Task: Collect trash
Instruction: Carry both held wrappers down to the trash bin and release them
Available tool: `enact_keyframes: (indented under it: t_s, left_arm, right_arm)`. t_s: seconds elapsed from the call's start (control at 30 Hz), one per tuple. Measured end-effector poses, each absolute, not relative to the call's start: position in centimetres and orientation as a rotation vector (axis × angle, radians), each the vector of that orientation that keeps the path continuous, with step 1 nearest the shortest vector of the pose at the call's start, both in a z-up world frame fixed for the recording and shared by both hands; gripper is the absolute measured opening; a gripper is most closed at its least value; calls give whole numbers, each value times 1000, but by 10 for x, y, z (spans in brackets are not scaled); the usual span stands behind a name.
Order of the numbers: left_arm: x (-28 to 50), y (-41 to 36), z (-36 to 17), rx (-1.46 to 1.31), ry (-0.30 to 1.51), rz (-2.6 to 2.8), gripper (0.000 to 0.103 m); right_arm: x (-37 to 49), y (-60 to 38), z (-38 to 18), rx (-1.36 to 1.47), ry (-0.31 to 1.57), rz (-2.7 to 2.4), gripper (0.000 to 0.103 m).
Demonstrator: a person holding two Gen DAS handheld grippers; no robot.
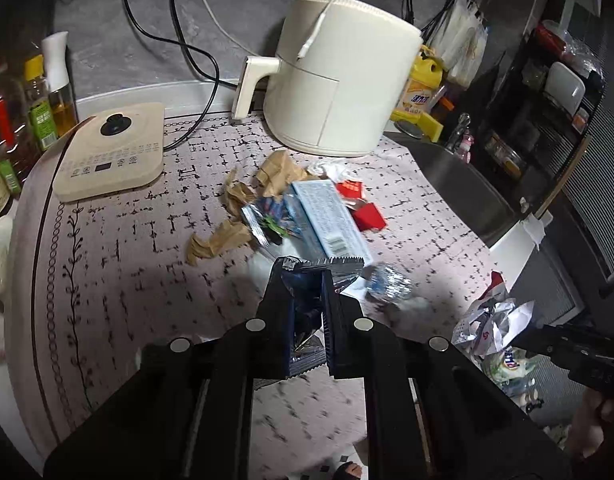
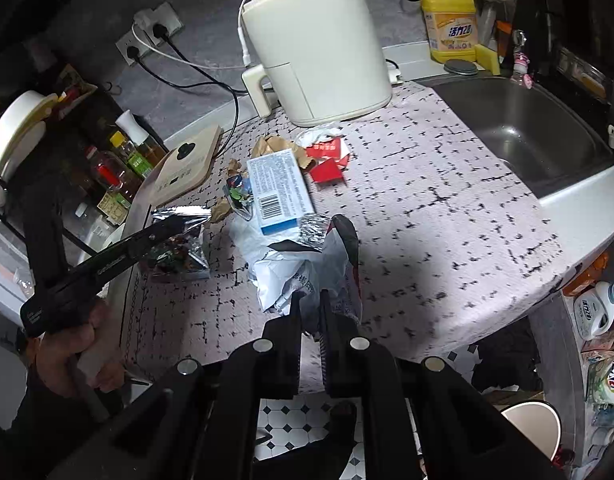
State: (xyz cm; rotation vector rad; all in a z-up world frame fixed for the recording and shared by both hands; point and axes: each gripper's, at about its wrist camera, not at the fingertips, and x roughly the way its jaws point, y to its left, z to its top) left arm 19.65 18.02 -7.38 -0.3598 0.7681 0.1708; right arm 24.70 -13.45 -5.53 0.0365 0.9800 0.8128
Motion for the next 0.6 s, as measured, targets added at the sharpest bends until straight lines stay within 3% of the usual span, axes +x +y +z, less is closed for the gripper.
enact_keyframes:
  t_s: [0.6]
  left_arm:
    - [149, 10, -68, -325, 799, 189, 12]
  right_arm:
    - [245, -311, -97, 73, 980, 765, 9]
